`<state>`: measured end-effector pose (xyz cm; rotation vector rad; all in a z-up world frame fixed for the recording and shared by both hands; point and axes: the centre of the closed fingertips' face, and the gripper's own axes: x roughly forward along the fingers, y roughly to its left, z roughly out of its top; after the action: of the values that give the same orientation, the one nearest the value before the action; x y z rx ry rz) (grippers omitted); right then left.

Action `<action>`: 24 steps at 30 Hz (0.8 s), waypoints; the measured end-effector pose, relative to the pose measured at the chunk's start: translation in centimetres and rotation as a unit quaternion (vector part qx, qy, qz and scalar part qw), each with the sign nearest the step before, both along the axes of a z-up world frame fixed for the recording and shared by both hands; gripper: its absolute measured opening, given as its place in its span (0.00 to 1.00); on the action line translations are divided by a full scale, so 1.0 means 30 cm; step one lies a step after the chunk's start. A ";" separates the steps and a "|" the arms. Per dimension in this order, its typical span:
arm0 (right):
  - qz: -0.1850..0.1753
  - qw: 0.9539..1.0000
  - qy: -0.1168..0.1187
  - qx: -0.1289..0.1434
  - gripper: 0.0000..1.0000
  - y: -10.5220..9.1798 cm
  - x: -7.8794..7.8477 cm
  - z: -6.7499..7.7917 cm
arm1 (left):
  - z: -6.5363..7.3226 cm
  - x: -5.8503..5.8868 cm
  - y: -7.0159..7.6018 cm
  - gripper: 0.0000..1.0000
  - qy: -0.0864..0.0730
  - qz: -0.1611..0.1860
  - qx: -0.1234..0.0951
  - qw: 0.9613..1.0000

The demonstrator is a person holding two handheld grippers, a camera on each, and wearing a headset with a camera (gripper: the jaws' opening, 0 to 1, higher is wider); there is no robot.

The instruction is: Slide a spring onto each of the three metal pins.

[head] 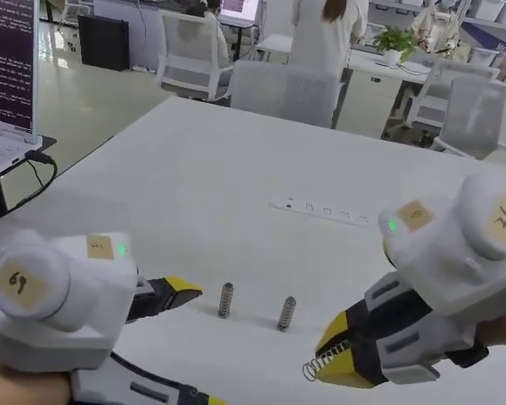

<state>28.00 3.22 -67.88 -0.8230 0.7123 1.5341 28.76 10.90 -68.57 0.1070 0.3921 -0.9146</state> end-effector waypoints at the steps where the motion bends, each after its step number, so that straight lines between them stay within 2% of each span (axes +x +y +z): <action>1: -0.002 1.000 0.000 0.000 0.08 -0.003 0.003 0.001 | -0.002 0.000 0.008 0.89 -0.001 0.003 0.001 1.000; 8: -0.021 1.000 -0.006 -0.001 0.08 -0.039 0.043 0.022 | -0.002 0.010 0.052 0.88 -0.001 0.028 -0.007 1.000; 16: -0.046 0.999 -0.017 -0.011 0.08 -0.100 0.103 0.044 | -0.008 0.010 0.079 0.87 -0.002 0.043 -0.005 0.999; 24: -0.053 0.997 -0.030 -0.046 0.08 -0.150 0.169 0.048 | -0.019 0.011 0.082 0.86 0.000 0.045 -0.006 0.999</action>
<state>33.07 -1.26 -66.43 -0.8817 0.7757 1.3846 29.10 13.36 -69.16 0.0784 0.3885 -0.8286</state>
